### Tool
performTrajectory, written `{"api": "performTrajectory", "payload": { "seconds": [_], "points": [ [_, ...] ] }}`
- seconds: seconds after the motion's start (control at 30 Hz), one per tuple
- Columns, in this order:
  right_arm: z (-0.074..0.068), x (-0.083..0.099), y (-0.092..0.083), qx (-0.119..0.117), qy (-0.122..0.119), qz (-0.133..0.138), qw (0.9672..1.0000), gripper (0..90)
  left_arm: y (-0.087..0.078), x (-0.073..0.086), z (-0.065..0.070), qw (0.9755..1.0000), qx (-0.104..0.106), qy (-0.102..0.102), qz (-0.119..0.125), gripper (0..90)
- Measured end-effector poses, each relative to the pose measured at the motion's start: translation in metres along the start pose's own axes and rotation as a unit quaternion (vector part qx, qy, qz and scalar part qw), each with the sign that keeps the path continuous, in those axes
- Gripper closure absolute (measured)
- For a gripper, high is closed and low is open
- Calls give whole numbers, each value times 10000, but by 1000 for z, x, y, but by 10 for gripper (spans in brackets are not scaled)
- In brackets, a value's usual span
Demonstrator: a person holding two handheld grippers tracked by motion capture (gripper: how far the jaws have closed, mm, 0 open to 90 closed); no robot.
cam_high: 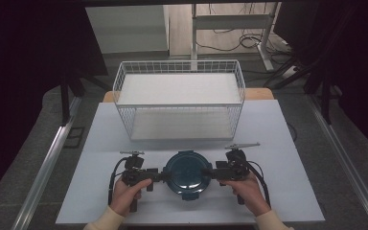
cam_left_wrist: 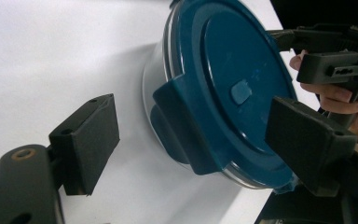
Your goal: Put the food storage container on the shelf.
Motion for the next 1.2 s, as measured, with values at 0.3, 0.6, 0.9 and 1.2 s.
{"api": "performTrajectory", "payload": {
  "seconds": [0.3,0.6,0.9,1.2],
  "points": [
    [-3,6,13,-456,421,-304,9976,139,14,8,-2,9989,347,-294,-102,179],
    [-7,13,18,-802,780,-628,9917,226,23,9,2,9973,531,-504,-101,235],
    [-5,13,15,-842,917,-668,9900,269,20,9,3,9965,531,-642,76,297],
    [-7,17,1,-832,1025,-354,9906,352,15,11,13,9981,410,-425,175,351]
  ]
}}
Point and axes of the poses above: each handheld gripper's, and its own axes: y roughly forward along the jaws, x roughly out of its underside, z roughly to its right, the point moved 8 cm from there along y, roughly forward along the jaws, and after that the axes turned 15 degrees about x, right-handed, at the moved point
